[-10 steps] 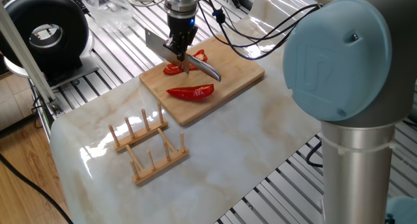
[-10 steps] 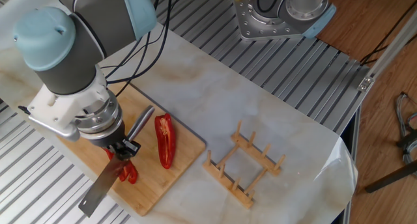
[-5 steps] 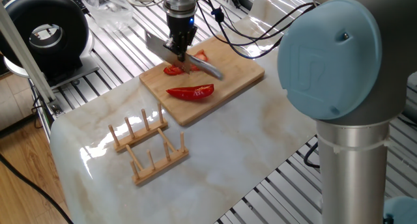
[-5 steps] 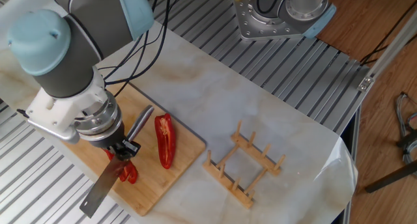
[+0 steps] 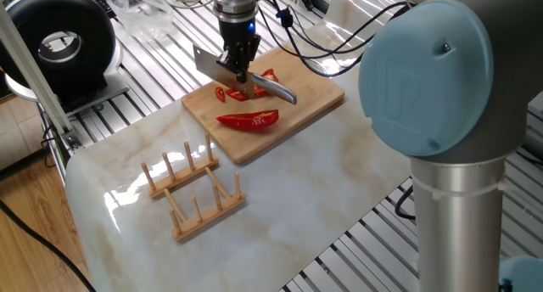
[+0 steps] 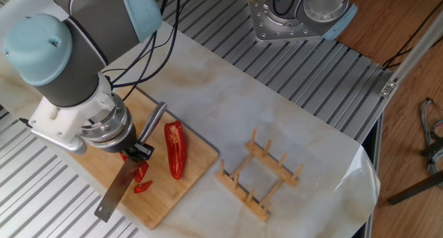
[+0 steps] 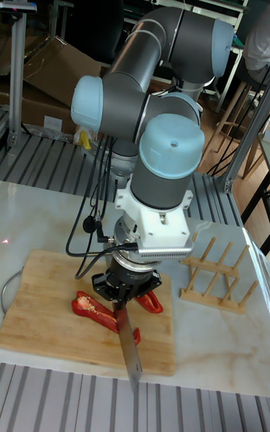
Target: Chop the chili peppers
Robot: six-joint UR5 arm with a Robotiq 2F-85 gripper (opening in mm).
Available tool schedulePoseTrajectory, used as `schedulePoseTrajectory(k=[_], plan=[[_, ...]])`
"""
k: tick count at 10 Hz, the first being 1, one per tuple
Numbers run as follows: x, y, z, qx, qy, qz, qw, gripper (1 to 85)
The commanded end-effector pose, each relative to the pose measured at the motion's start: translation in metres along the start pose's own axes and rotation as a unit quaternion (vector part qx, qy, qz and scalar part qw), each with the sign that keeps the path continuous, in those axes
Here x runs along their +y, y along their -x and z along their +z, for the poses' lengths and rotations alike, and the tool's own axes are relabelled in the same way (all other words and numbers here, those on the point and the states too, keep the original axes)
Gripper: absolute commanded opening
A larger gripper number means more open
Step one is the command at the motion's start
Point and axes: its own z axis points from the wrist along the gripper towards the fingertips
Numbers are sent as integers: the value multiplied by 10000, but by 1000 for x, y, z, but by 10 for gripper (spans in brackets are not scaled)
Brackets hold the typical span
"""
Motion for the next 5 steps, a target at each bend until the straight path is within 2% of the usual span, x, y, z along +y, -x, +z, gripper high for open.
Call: schedulePoseTrajectory(k=[1, 5], plan=[[-4, -1, 6, -36, 18, -47, 10000, 13], [-9, -4, 1, -60, 19, -117, 9999, 13]])
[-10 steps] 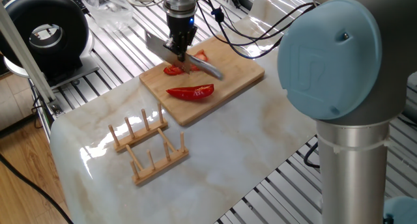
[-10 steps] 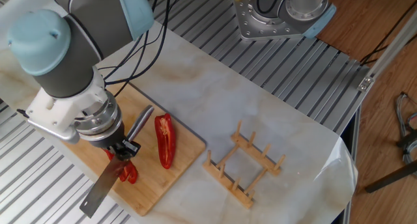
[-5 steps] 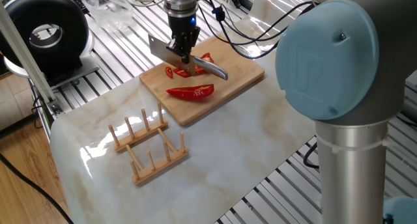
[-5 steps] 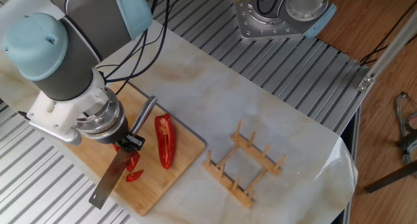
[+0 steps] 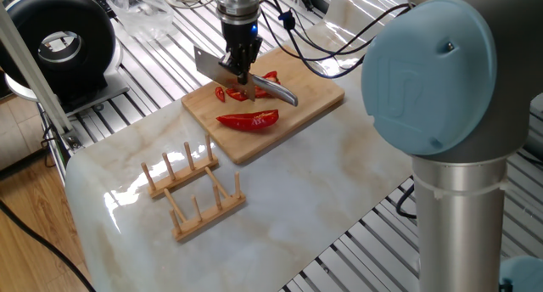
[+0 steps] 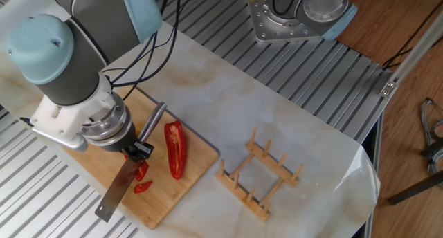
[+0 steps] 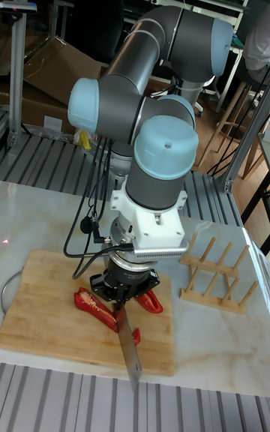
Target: Chop the chili peppers
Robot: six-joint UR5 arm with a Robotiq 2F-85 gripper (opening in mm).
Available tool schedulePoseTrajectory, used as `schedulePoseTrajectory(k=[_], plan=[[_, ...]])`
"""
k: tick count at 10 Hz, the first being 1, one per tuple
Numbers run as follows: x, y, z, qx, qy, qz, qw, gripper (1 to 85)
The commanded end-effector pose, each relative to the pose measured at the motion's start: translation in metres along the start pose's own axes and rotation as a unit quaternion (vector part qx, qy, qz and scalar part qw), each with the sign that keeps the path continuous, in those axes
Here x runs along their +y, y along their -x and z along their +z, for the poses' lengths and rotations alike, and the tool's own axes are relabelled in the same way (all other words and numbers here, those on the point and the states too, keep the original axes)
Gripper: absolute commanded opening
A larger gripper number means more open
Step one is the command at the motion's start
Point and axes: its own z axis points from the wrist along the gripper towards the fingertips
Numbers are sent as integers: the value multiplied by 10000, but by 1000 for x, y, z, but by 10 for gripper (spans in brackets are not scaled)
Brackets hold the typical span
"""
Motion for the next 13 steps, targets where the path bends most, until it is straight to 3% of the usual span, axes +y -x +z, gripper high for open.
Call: schedulePoseTrajectory(k=[1, 4, 7, 13], plan=[[0, -1, -4, -44, 56, -15, 10000, 13], [4, 5, -11, -67, -30, -56, 10000, 13], [11, 15, -1, -220, 173, -41, 9996, 13], [6, 10, -13, -300, 122, 77, 9994, 13]])
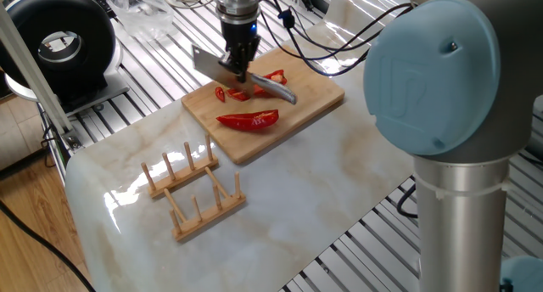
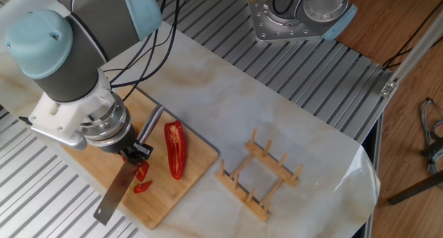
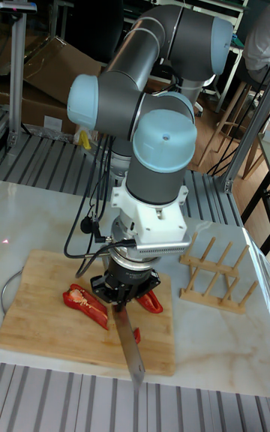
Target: Chop the chili peppers
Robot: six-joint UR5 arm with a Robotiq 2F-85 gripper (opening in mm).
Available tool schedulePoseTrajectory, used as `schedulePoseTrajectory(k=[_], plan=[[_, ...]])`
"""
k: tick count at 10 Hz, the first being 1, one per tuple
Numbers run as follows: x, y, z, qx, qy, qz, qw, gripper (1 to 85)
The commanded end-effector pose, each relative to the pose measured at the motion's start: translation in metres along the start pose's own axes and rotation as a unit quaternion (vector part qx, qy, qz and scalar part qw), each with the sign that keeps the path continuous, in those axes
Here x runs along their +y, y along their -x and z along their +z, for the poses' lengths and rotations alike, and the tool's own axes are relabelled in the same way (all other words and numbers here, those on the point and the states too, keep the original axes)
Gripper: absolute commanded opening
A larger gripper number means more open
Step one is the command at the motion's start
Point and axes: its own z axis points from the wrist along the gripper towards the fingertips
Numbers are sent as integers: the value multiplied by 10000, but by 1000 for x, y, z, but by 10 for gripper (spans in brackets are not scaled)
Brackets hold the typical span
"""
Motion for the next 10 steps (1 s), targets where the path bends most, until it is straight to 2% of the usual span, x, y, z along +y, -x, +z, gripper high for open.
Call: schedulePoseTrajectory(k=[1, 3, 6, 7, 9, 10], plan=[[-7, 1, -7, -151, -90, 130, 9998, 13], [-14, -2, -16, -181, -248, 179, 9994, 13], [-12, -23, -42, -212, -312, 432, 9984, 13], [-16, -28, -47, -296, -368, 505, 9976, 13], [-24, -29, -41, -507, -355, 612, 9962, 13], [-25, -32, -38, -487, -331, 545, 9968, 13]])
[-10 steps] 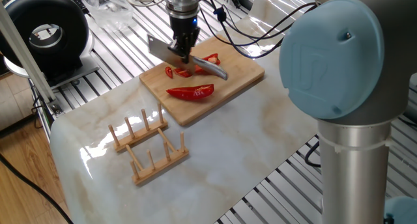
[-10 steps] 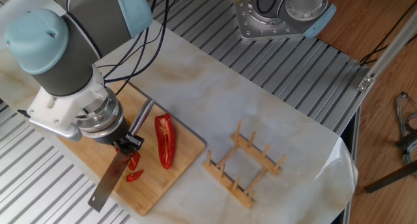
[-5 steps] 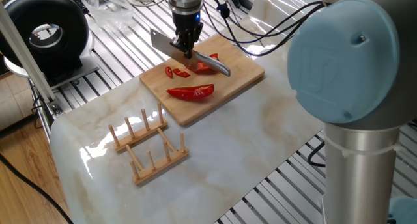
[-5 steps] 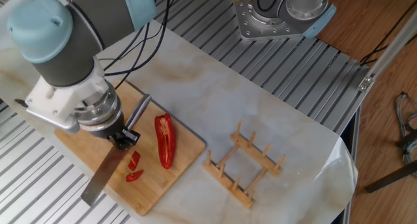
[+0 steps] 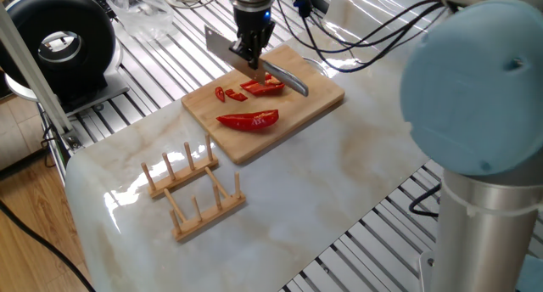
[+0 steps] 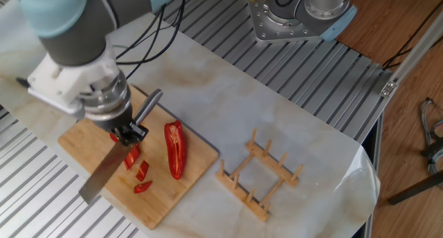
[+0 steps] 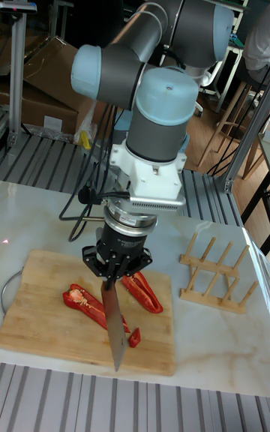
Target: Chop the chili peppers
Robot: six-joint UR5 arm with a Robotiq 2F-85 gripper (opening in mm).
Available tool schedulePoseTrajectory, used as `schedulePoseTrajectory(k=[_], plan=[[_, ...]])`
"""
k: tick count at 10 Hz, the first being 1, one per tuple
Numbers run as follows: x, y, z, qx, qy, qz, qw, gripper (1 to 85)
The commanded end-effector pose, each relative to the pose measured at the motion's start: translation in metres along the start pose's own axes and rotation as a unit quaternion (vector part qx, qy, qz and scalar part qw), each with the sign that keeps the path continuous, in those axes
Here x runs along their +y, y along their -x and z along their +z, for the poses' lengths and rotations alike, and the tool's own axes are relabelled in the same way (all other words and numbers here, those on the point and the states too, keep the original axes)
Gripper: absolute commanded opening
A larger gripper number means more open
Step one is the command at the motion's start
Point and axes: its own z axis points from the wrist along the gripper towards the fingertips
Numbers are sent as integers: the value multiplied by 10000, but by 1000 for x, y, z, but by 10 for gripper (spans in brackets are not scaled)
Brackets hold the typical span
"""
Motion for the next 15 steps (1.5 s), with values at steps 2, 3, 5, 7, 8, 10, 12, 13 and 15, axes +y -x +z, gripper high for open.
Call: schedulePoseTrajectory(k=[2, 3, 5, 7, 8, 10, 12, 13, 15], plan=[[-8, -10, 8, -84, 72, 107, 9999, 13], [-7, -10, 16, -72, 137, 156, 9998, 13], [-7, -10, 21, -23, 130, 232, 9996, 13], [-2, -15, 19, 40, 218, 257, 9994, 13], [-1, -17, 17, 63, 221, 256, 9994, 13], [-5, -18, 19, 94, 125, 269, 9995, 13], [-5, -17, 20, 89, 109, 315, 9994, 13], [-4, -16, 21, 79, 123, 323, 9994, 13], [-5, -16, 21, 81, 107, 315, 9994, 13]])
